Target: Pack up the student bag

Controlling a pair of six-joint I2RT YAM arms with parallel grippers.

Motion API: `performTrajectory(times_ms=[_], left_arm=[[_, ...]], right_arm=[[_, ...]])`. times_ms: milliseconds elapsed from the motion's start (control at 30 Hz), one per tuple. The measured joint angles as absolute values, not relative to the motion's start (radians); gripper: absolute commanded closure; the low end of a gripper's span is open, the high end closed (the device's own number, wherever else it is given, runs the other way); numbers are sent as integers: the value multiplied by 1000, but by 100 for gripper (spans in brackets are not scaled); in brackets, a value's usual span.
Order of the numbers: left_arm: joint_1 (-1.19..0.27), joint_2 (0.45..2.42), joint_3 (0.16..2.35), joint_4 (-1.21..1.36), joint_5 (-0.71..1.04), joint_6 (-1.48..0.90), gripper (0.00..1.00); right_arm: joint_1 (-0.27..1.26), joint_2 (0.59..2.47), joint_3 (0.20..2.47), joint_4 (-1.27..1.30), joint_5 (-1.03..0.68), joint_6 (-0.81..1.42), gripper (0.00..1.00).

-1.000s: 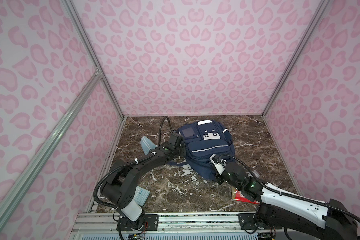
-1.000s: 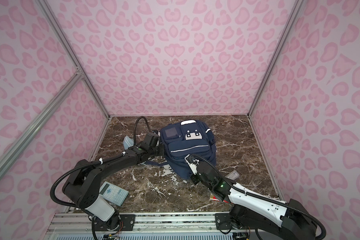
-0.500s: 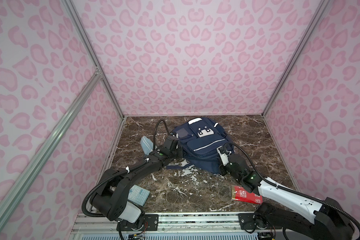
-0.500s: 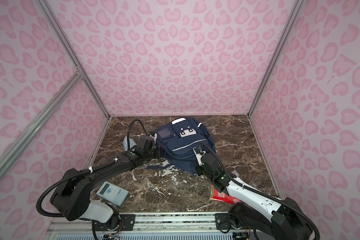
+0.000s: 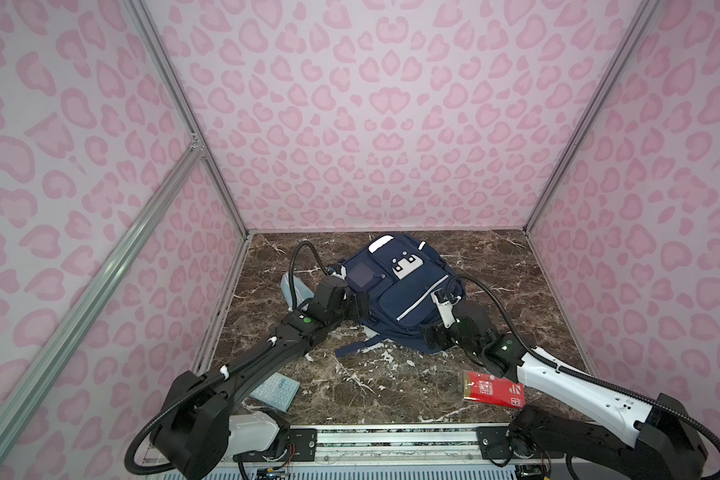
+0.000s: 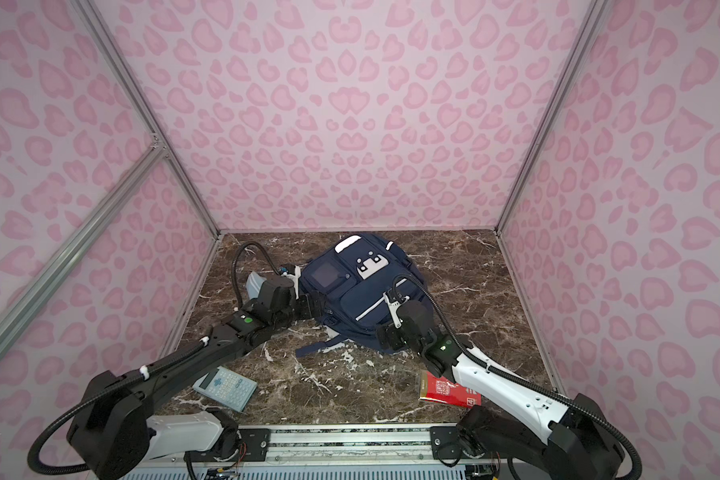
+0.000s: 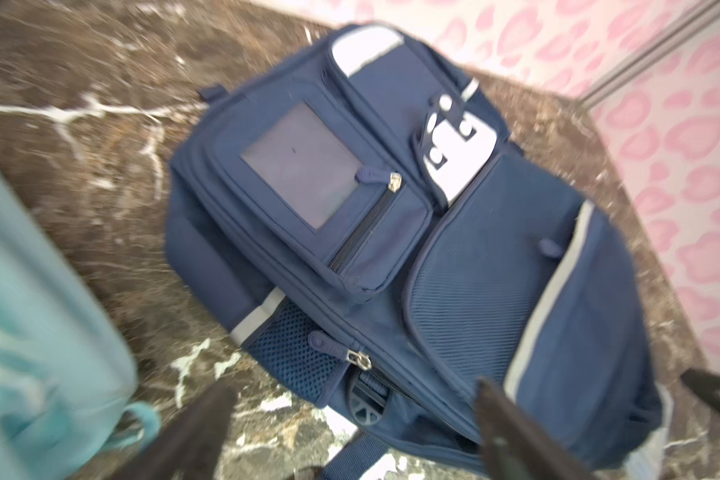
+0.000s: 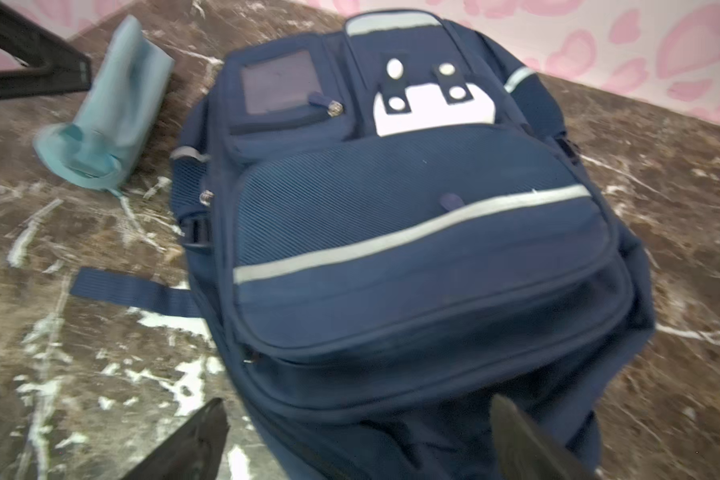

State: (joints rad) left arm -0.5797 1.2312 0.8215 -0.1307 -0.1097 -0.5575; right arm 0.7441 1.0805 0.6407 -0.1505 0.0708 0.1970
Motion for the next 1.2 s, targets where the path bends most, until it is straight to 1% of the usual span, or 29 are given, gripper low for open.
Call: performTrajectory(times_ms=[67, 133, 267, 367, 433, 533, 633, 733, 800, 867, 933, 1000, 1033, 1067, 1200], left_arm=[[-575, 1127, 807, -153, -136, -558, 2], [-561, 1023, 787, -187, -158, -570, 3], [-509, 884, 757, -288, -244, -583, 4], [-438, 834, 719, -363, -269, -583, 4], [-344, 796, 675, -397, -241, -583, 4], [-217, 789, 635, -405, -165, -601, 4], [-150, 814, 591, -383, -68, -614, 4], [-119, 859, 563, -356, -7, -628, 4], [-113, 867, 545, -342, 0, -630, 3], [-112, 863, 535, -341, 26, -638, 3], [-114, 853, 534, -337, 46, -636, 3], [-112, 842, 534, -335, 45, -635, 2], [-111, 838, 533, -334, 45, -635, 2], [-112, 837, 533, -334, 49, -635, 2], [-113, 837, 531, -318, 115, -633, 0]], right_arm=[[812, 1101, 655, -125, 76, 235, 1], [870, 1162, 688, -75, 68, 280, 1], [938, 1377, 847, 6, 50, 347, 1], [969, 1586, 1040, 15, 51, 379, 3], [986, 1723, 1156, 27, 28, 387, 6], [999, 1909, 1319, 27, -11, 404, 10], [999, 2088, 1512, 9, -59, 408, 12], [997, 2239, 1697, -22, -97, 410, 18], [995, 2325, 1804, -51, -110, 408, 30], [993, 2392, 1882, -78, -124, 411, 47], [995, 2449, 1948, -109, -146, 412, 70], [995, 2474, 1982, -118, -172, 420, 88], [997, 2476, 1989, -128, -182, 429, 96], [998, 2476, 1992, -139, -184, 429, 100], [1020, 2405, 1932, -175, -175, 406, 100]])
